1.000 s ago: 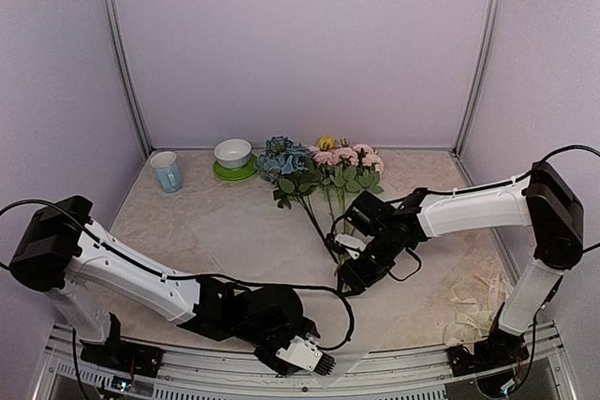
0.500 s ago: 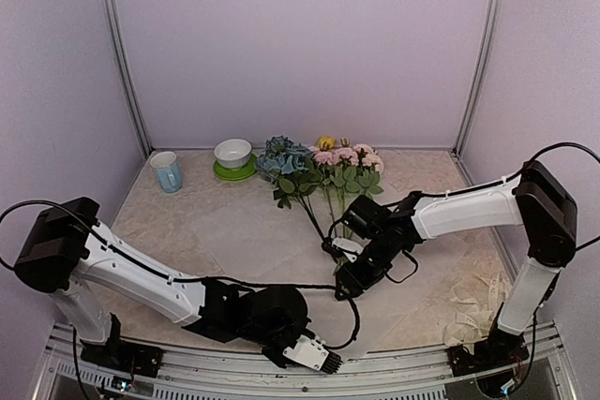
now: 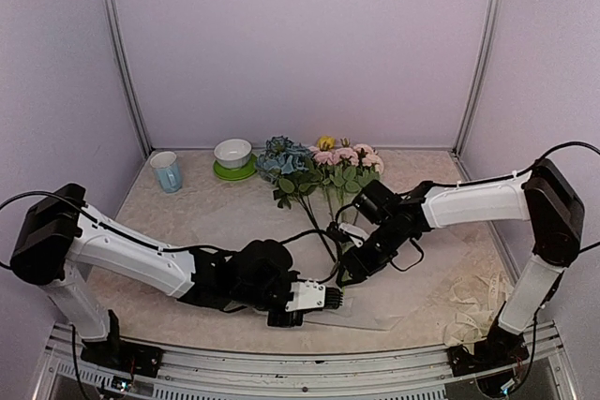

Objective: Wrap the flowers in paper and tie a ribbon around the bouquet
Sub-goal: Fold the flattened wrapping paper at the center of the board, then pass from the left arm to the right, then press the fold line of the 1/4-folded wrapping paper.

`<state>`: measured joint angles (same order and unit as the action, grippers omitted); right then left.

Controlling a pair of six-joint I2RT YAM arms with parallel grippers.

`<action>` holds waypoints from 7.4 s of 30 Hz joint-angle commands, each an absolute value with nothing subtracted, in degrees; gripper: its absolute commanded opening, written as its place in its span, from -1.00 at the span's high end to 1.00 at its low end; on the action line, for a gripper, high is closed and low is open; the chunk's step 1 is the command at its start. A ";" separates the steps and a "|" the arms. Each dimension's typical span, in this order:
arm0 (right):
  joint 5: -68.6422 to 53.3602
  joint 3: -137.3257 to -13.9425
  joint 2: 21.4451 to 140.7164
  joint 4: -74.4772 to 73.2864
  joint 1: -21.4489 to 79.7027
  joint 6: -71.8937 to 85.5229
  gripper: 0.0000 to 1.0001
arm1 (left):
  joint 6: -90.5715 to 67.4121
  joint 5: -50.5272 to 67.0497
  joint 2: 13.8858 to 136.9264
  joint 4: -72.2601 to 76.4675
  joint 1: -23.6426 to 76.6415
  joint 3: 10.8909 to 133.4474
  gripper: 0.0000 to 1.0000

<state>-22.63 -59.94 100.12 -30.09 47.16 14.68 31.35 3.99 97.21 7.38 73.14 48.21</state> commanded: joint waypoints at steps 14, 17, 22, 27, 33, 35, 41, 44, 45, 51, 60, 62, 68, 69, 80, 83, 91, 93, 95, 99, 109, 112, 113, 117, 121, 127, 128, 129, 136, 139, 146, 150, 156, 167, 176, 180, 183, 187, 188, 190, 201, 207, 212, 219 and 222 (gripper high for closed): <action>-44.22 -53.11 80.67 -18.51 31.57 4.94 -0.78 | 15.54 28.50 101.50 14.01 53.31 53.51 1.00; -46.90 -50.77 81.35 -15.02 31.51 6.15 -1.00 | 16.33 30.38 103.60 12.75 51.96 55.91 1.00; -40.71 -49.47 87.23 -16.23 31.40 6.09 -0.95 | 16.95 31.28 105.85 10.32 50.58 59.37 1.00; -41.70 -49.02 91.22 -13.18 30.54 6.97 -0.83 | 17.66 31.00 106.86 9.73 48.98 60.16 1.00; -49.22 -48.56 94.76 -8.81 30.41 8.08 -0.05 | 17.68 30.48 108.65 8.24 48.47 61.72 1.00; -51.13 -48.54 95.70 -9.08 30.41 7.61 0.34 | 17.70 29.59 108.70 8.26 48.35 61.85 1.00; -50.60 -48.69 96.49 -9.26 29.88 7.81 1.00 | 15.47 27.27 108.60 9.32 47.36 62.14 0.78; -50.42 -49.39 98.04 -8.68 29.14 8.53 1.00 | 12.99 25.99 106.64 11.58 46.96 60.62 0.06; -50.40 -49.80 98.67 -8.52 28.99 8.72 1.00 | 12.39 25.86 104.41 14.26 46.87 58.91 -0.13; -49.13 -52.90 101.89 -9.00 28.37 8.96 1.00 | 11.80 21.26 93.58 24.35 48.88 49.26 -0.31; -47.86 -54.84 104.09 -9.49 27.95 9.46 1.00 | 14.35 16.42 102.31 11.97 54.26 53.65 0.34; -47.35 -55.30 104.47 -10.11 27.87 9.20 1.00 | 15.03 15.93 104.20 8.58 54.20 55.21 0.36; -46.25 -55.82 104.81 -11.02 27.65 8.74 1.00 | 14.87 13.02 104.04 2.89 54.75 53.15 0.39; -46.08 -55.87 104.85 -11.25 27.54 8.66 1.00 | 13.72 12.99 103.88 2.27 54.24 52.48 0.40; -46.20 -56.99 105.70 -13.05 26.98 7.38 1.00 | -2.11 11.69 99.38 -1.55 51.29 44.46 0.45; -45.80 -57.35 105.66 -13.93 26.91 6.75 1.00 | -6.04 10.27 99.33 -5.78 51.26 45.74 0.54; -46.06 -58.26 106.25 -15.86 26.91 5.49 1.00 | -12.19 6.28 94.48 -23.21 50.71 47.50 0.56; -46.01 -58.38 106.26 -16.27 26.89 5.24 1.00 | -12.01 5.70 92.38 -24.57 51.15 48.53 0.54; -45.68 -58.36 106.23 -16.58 26.89 5.19 1.00 | -10.62 3.42 89.98 -24.82 51.97 50.52 0.49; -46.07 -58.66 106.34 -16.78 26.92 5.19 1.00 | -6.16 4.97 90.88 -21.85 53.37 55.24 0.46; -46.26 -59.15 106.45 -17.75 26.89 4.91 1.00 | -0.18 9.85 106.00 -23.19 54.93 65.40 0.81; -46.23 -59.27 106.76 -17.72 26.89 4.84 1.00 | -1.32 9.30 104.81 -24.83 54.80 63.41 0.81; -46.19 -59.30 106.86 -17.84 26.89 4.77 1.00 | -2.18 8.35 104.51 -26.03 54.76 62.85 0.81; -45.33 -59.82 106.80 -18.73 26.89 4.38 1.00 | -6.31 5.83 105.09 -32.49 54.66 61.69 0.85; -43.96 -60.36 106.28 -19.74 26.89 3.98 1.00 | -9.17 4.72 104.82 -37.08 54.89 60.52 0.91; -43.96 -61.02 106.63 -20.53 26.89 3.72 1.00 | -12.02 1.81 103.73 -43.97 54.89 60.58 0.91; -43.80 -61.06 106.61 -20.64 26.89 3.63 1.00 | -12.34 1.45 103.27 -45.16 54.81 60.54 0.91; -43.70 -60.93 106.49 -20.73 26.89 3.61 1.00 | -12.57 1.05 102.69 -46.27 54.70 60.53 0.91; -43.98 -60.82 106.35 -20.77 26.90 3.79 1.00 | -10.81 4.99 94.09 -43.66 51.95 60.71 0.69; -44.21 -60.85 106.35 -20.77 26.89 3.78 1.00 | -7.46 9.89 90.21 -34.14 50.98 58.10 0.30; -45.32 -60.84 104.91 -20.69 26.89 3.95 1.00 | -7.47 20.13 88.59 -9.93 45.22 47.05 -0.13; -49.35 -60.32 103.37 -19.93 26.97 3.52 1.00 | -5.30 20.55 91.38 -8.43 45.26 45.91 -0.21; -55.45 -58.44 100.99 -17.91 26.98 3.39 1.00 | -2.92 19.34 92.98 -4.24 45.26 44.13 -0.30; -51.87 -59.24 100.17 -19.75 26.81 4.11 1.00 | -2.88 24.76 99.13 -6.20 45.26 45.93 -0.02; -48.05 -60.47 102.87 -19.99 26.81 4.87 1.00 | -3.89 26.20 99.40 -10.14 45.18 46.38 0.70; -45.52 -61.25 103.24 -20.97 26.83 5.26 1.00 | -4.18 26.46 100.71 -11.53 45.18 47.76 0.91; -39.48 -62.42 102.65 -23.12 26.87 6.47 0.68 | -4.62 26.00 100.74 -12.38 45.09 48.01 1.00; -26.45 -64.59 99.04 -28.23 26.89 9.38 0.42 | -6.02 25.77 101.59 -14.13 44.68 48.61 1.00; -22.76 -65.07 97.66 -29.57 26.89 10.07 0.37 | -6.38 25.81 101.85 -14.49 44.51 48.67 1.00; -13.84 -66.32 94.90 -32.60 27.44 11.61 0.31 | -6.92 26.00 102.45 -14.92 44.11 48.89 1.00; -38.22 -55.61 92.04 -19.06 37.16 14.70 0.55 | -8.21 25.71 104.32 -16.74 43.68 50.78 1.00; -36.17 -52.02 96.37 -17.59 37.14 16.02 0.64 | -9.90 22.13 102.75 -17.37 43.40 50.52 0.74; -34.69 -49.81 99.22 -16.66 37.00 16.55 0.69 | -13.33 19.13 99.56 -17.61 42.40 50.90 0.45; -32.70 -49.93 99.23 -17.54 36.93 16.64 0.70 | -14.84 0.66 90.87 -23.41 41.95 53.12 0.24; -30.40 -50.96 99.68 -18.67 36.98 16.99 0.70 | -11.39 -3.71 90.21 -24.97 43.26 55.95 0.28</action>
